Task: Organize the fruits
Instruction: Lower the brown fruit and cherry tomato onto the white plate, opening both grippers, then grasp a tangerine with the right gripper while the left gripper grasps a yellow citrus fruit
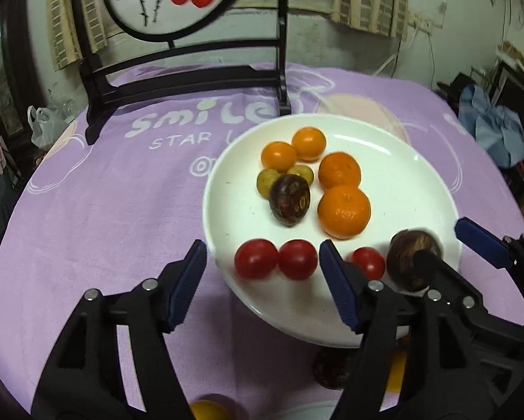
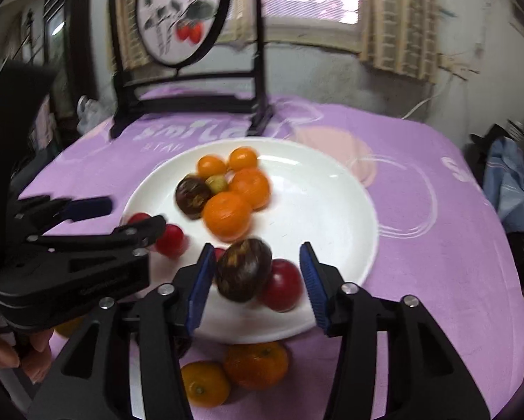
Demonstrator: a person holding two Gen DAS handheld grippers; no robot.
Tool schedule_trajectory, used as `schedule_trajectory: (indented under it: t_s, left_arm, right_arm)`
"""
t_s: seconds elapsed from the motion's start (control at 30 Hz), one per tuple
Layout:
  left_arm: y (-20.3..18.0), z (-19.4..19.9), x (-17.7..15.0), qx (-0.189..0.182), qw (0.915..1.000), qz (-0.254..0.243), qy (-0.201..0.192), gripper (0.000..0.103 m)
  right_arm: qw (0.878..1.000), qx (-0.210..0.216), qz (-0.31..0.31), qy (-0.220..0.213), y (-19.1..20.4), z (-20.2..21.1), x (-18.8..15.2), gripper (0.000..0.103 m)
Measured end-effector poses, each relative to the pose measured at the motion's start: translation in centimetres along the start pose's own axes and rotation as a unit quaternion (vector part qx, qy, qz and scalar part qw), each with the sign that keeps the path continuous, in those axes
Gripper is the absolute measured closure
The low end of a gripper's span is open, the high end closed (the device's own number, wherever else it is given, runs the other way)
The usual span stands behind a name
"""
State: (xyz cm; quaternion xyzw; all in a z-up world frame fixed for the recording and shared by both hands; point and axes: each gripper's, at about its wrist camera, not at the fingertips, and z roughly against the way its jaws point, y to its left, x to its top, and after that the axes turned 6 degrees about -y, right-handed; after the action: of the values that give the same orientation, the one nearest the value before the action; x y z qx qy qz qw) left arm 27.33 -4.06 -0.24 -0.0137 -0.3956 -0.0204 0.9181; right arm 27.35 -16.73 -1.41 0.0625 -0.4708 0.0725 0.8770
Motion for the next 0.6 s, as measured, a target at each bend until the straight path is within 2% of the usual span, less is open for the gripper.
schedule_trajectory:
  t_s: [0.13,0.2,0.3,0.47,0.6]
  left_arm:
    - [0.7,1.5,-0.4,-0.004,0.9999,0.010,-0.008,0.030]
    - [1.0,2.4,-1.0,-0.005,0.9997,0.019,-0.014,0.023]
    - [1.1,4.3,-2.2,-0.008,0.9994,0.020,-0.027,0.018]
    - [1.0,7.1,-4.9,-0.010,0.9990,0.000,-0.043,0.013]
    - [1.1,8.4,-6.6,-0.006,0.9987,-0.024,-0.044,0.013]
  right_arm:
    - [1.000,0.014,-0.014,-0.006,-0.9,2.0,-0.7,0.047]
    - [1.000,0.017,-0.016,-0.005,-1.2,2.9,-1.2,0.045]
    - [0.999,0.024,-0.031,-0.007,-1.9,4.5,-2.2,0.042]
    - [0.999,0.031,-0.039,-0.003,-2.0,6.7,-4.4,0.042]
    - [0.998,0.049,-0.020,0.019,-1.1,7.8,-5.9,0.041]
